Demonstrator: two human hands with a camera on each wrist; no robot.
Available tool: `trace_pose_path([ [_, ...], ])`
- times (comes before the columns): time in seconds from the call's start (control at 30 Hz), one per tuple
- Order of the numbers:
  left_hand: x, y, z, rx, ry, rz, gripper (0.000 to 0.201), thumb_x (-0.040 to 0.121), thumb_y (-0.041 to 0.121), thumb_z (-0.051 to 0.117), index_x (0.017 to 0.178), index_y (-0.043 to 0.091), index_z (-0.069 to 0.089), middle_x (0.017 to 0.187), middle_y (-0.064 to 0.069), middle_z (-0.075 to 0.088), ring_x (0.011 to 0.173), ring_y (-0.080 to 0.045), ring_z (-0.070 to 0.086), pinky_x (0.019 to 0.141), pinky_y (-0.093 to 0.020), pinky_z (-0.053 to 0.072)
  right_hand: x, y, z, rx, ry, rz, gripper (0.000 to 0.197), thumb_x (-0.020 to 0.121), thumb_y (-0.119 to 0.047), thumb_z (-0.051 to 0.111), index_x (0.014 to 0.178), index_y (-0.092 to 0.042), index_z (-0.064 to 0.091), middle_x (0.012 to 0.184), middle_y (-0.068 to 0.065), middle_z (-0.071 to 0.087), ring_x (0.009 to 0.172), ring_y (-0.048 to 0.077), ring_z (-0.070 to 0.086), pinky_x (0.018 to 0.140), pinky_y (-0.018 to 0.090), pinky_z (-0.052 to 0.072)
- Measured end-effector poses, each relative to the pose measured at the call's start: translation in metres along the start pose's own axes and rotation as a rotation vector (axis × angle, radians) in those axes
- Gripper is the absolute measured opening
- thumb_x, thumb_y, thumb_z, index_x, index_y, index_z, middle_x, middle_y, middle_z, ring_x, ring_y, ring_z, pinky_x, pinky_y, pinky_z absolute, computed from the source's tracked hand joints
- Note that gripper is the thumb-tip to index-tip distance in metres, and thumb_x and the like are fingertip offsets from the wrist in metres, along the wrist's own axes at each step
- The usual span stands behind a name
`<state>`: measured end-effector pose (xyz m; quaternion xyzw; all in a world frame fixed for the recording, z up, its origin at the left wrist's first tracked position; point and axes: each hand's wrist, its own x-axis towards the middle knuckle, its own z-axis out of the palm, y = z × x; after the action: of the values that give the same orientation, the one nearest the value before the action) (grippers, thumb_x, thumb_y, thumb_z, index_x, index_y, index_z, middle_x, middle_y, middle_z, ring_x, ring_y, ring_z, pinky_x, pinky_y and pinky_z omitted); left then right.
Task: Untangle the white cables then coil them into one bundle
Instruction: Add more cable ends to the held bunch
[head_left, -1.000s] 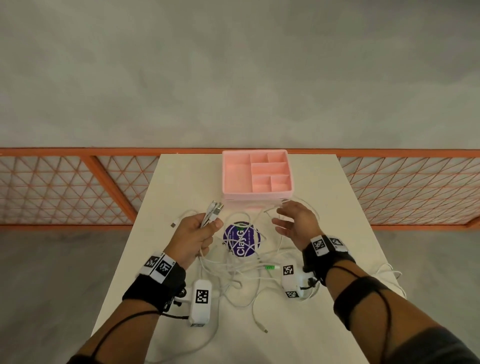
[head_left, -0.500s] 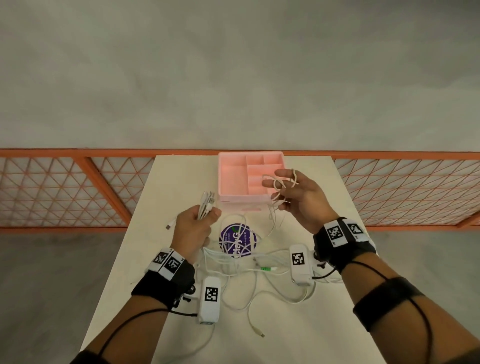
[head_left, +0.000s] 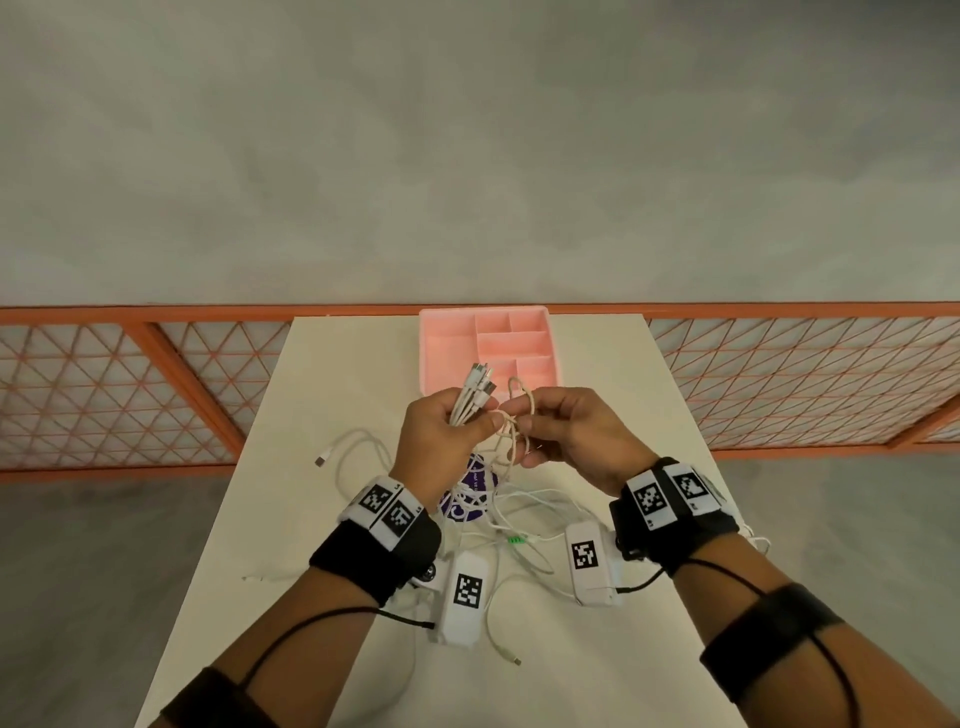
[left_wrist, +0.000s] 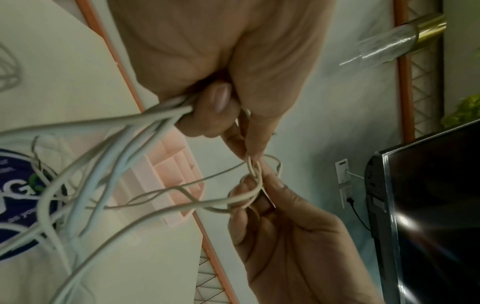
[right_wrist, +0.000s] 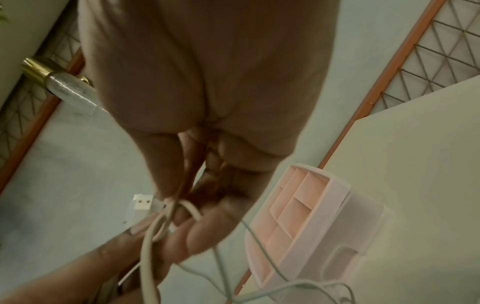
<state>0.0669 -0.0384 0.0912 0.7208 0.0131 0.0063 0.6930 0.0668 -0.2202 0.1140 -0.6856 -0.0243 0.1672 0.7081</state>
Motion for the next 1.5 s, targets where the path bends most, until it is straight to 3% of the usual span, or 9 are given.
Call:
trace_pose_path([
  [0.17, -0.005, -0.005, 0.005, -0.017, 0.116, -0.027, 0.007, 0.084, 0.007, 0.076, 0.09, 0.012, 0.076, 0.077, 0.009, 0.071, 0.05, 0.002, 0.056, 0.058, -0.023, 0.044, -0.001, 0.001, 0.003, 0.127, 0.225, 0.093, 0.015, 0.088, 0.009, 0.052, 0.095, -0.003, 0.059, 0.085, 0.018, 0.06, 0.075, 0.036, 0.069, 0.061, 0.038, 0.06],
  [0.27, -0.006, -0.005, 0.005, 0.002, 0.124, -0.016, 0.012, 0.083, 0.005, 0.077, 0.088, 0.017, 0.076, 0.091, 0.01, 0.075, 0.078, -0.001, 0.069, 0.078, -0.022, 0.052, 0.003, 0.005, 0.008, -0.242, 0.454, 0.115, 0.036, 0.085, -0.015, 0.07, 0.116, -0.012, 0.051, 0.098, 0.008, 0.058, 0.085, 0.023, 0.064, 0.07, 0.038, 0.058],
  [0.33, -0.005, -0.006, 0.003, 0.029, 0.113, -0.012, 0.014, 0.082, 0.005, 0.078, 0.086, 0.019, 0.077, 0.093, 0.007, 0.076, 0.089, -0.011, 0.071, 0.087, -0.026, 0.054, 0.003, 0.001, 0.01, -0.458, 0.619, -0.078, 0.05, 0.081, -0.022, 0.075, 0.122, -0.017, 0.047, 0.109, 0.002, 0.052, 0.092, 0.017, 0.057, 0.076, 0.027, 0.051],
  [0.43, -0.006, -0.004, 0.001, 0.044, 0.074, -0.004, 0.017, 0.081, 0.005, 0.079, 0.085, 0.022, 0.078, 0.093, 0.001, 0.077, 0.092, -0.019, 0.072, 0.09, -0.034, 0.056, 0.004, -0.01, 0.015, -0.661, 0.428, -0.277, 0.023, 0.087, -0.016, 0.069, 0.109, -0.014, 0.065, 0.099, -0.003, 0.063, 0.082, 0.01, 0.059, 0.074, 0.022, 0.047],
  [0.57, -0.008, -0.005, 0.001, 0.063, 0.041, 0.018, 0.016, 0.081, 0.006, 0.079, 0.084, 0.022, 0.078, 0.085, -0.001, 0.078, 0.085, -0.02, 0.073, 0.084, -0.036, 0.058, 0.006, -0.012, 0.02, -0.641, 0.093, -0.07, 0.012, 0.089, -0.011, 0.066, 0.083, -0.005, 0.074, 0.072, 0.011, 0.072, 0.062, 0.017, 0.061, 0.066, 0.036, 0.052],
  [0.97, -0.01, -0.009, 0.006, 0.159, 0.101, 0.033, 0.005, 0.085, 0.01, 0.076, 0.087, 0.013, 0.072, 0.078, -0.003, 0.071, 0.069, -0.012, 0.063, 0.064, -0.018, 0.05, 0.002, 0.009, 0.031, -0.277, 0.253, -0.036, 0.009, 0.087, 0.001, 0.063, 0.079, 0.0, 0.067, 0.072, 0.015, 0.069, 0.058, 0.016, 0.054, 0.059, 0.029, 0.047],
  [1.1, -0.013, -0.016, 0.004, 0.214, 0.033, 0.03, 0.003, 0.088, 0.015, 0.074, 0.088, 0.018, 0.075, 0.082, -0.01, 0.075, 0.072, -0.023, 0.067, 0.068, -0.036, 0.053, -0.002, 0.003, 0.014, -0.334, 0.089, -0.002, 0.006, 0.088, 0.003, 0.065, 0.088, 0.009, 0.067, 0.069, 0.014, 0.068, 0.053, 0.012, 0.053, 0.052, 0.02, 0.044],
  [1.27, -0.013, -0.022, -0.001, 0.279, 0.023, 0.032, 0.017, 0.091, 0.022, 0.07, 0.086, 0.006, 0.074, 0.077, -0.02, 0.071, 0.065, -0.03, 0.06, 0.065, -0.038, 0.051, -0.003, 0.003, 0.002, -0.642, 0.044, -0.057, 0.003, 0.085, -0.005, 0.071, 0.083, -0.006, 0.072, 0.071, 0.006, 0.073, 0.061, 0.015, 0.067, 0.069, 0.03, 0.058],
  [1.5, -0.003, -0.033, -0.023, 0.312, 0.16, -0.112, 0.032, 0.097, 0.019, 0.062, 0.069, 0.003, 0.059, 0.052, 0.002, 0.041, 0.046, -0.014, 0.035, 0.044, -0.021, 0.031, -0.003, 0.007, -0.028, -0.497, 0.353, -0.156, 0.023, 0.093, 0.002, 0.054, 0.098, -0.012, 0.071, 0.078, -0.001, 0.065, 0.069, 0.011, 0.057, 0.071, 0.028, 0.051],
])
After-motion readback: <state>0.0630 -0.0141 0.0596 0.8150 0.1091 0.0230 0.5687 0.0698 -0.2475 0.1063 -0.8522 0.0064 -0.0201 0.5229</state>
